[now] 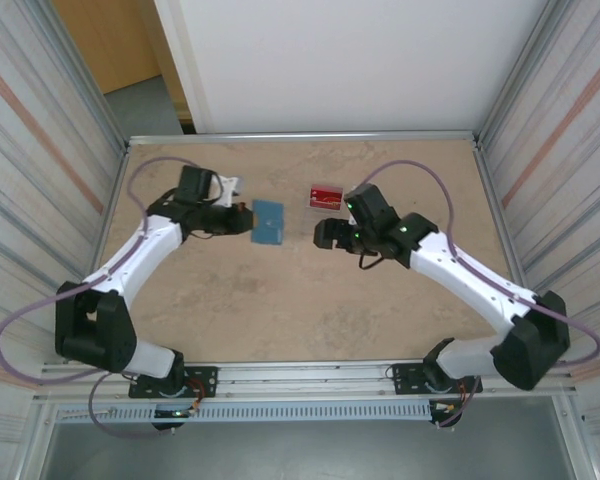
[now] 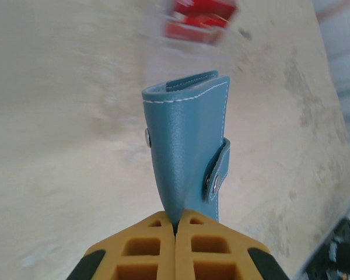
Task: Put the credit cards into the card holder
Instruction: Pick up the card holder from the center of the table, then open the button on the card holder.
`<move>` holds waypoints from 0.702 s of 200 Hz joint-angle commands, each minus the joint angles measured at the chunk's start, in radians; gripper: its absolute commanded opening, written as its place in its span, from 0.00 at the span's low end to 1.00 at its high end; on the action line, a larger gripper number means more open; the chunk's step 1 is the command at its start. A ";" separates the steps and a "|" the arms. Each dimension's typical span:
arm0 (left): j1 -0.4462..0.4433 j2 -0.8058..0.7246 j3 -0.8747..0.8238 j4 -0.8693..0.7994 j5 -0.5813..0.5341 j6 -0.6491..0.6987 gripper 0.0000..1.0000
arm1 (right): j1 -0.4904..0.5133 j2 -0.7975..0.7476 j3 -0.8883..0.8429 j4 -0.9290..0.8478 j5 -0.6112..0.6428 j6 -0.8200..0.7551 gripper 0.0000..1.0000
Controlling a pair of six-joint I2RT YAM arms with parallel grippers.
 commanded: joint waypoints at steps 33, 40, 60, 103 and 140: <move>0.146 -0.151 -0.144 0.066 0.009 0.045 0.00 | 0.033 0.254 0.229 0.018 -0.095 -0.057 0.80; 0.154 -0.160 -0.150 0.078 0.012 0.042 0.00 | 0.037 0.277 0.254 0.019 -0.099 -0.059 0.80; 0.158 -0.184 -0.165 0.108 -0.010 0.069 0.00 | 0.045 0.327 0.302 0.038 -0.101 -0.064 0.79; 0.161 -0.190 -0.192 0.143 -0.010 0.080 0.00 | 0.072 0.373 0.349 0.046 -0.084 -0.058 0.76; 0.160 -0.170 -0.178 0.139 -0.006 0.082 0.00 | 0.109 0.405 0.425 0.027 -0.025 -0.064 0.72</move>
